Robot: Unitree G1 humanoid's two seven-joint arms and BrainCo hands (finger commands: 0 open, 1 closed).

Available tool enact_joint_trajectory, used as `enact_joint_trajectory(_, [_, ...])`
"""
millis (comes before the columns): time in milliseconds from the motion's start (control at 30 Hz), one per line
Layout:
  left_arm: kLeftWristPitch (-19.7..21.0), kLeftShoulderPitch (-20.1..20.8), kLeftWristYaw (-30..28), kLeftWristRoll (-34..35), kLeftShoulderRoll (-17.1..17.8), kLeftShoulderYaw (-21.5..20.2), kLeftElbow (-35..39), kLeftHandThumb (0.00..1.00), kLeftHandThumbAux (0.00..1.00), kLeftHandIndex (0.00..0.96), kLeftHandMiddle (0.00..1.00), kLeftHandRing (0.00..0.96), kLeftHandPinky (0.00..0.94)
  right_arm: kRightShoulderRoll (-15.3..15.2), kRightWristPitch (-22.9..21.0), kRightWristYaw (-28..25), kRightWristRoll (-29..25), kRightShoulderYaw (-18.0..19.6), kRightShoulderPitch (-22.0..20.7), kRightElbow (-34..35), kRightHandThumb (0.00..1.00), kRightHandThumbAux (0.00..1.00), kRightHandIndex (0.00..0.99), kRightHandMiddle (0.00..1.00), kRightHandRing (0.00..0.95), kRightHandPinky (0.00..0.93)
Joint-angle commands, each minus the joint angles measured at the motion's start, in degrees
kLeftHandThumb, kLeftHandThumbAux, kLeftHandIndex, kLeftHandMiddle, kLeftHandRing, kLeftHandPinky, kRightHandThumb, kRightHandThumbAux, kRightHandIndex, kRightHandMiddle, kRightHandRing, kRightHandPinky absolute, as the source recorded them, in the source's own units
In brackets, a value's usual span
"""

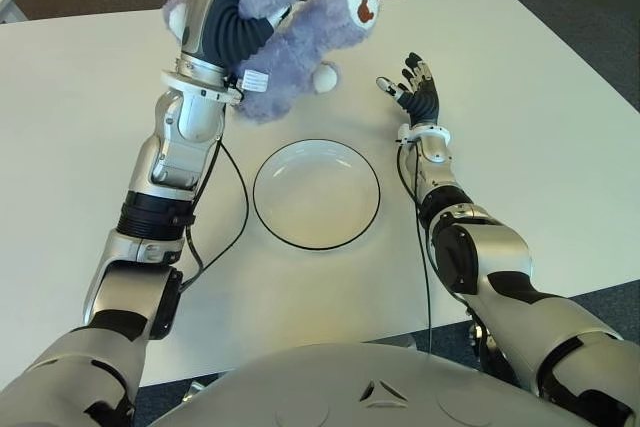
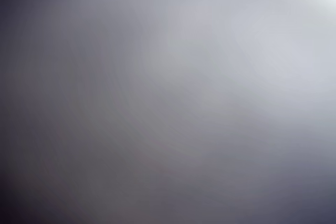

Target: Put the doll into the plate.

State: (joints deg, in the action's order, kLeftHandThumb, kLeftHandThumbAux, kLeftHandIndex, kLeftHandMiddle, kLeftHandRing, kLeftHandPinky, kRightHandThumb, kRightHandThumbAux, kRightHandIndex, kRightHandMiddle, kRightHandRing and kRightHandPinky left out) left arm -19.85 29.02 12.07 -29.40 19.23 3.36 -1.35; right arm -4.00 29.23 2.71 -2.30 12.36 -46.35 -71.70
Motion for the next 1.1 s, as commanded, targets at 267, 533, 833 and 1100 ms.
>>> enact_joint_trajectory(267, [-0.76, -1.48, 7.23, -7.91, -0.69, 0.71, 0.76, 0.858, 0.589, 0.769, 0.821, 0.843, 0.823, 1.26, -3.48, -0.24, -0.24, 0.68, 4.81, -3.47, 0.156, 0.844, 0.09, 0.053, 0.052, 0.079])
enact_joint_trajectory(533, [-2.66, -2.68, 5.91, -6.35, -1.07, 1.55, 1.53, 0.849, 0.591, 0.77, 0.823, 0.841, 0.832, 1.17, -3.73, -0.47, -0.2, 0.76, 4.81, -3.48, 0.169, 0.833, 0.089, 0.048, 0.047, 0.073])
enact_joint_trajectory(833, [-4.04, -3.51, 5.0, -4.35, -1.61, 2.22, 1.76, 0.841, 0.608, 0.784, 0.831, 0.847, 0.837, 1.32, -3.82, -0.33, -0.27, 0.89, 4.85, -3.47, 0.167, 0.826, 0.089, 0.045, 0.043, 0.074])
enact_joint_trajectory(1100, [-4.26, -4.31, 5.54, -6.31, -2.07, 3.27, 2.43, 0.839, 0.601, 0.798, 0.869, 0.877, 0.863, 1.32, -3.58, -0.33, -0.1, 0.78, 5.01, -3.45, 0.155, 0.82, 0.085, 0.041, 0.04, 0.075])
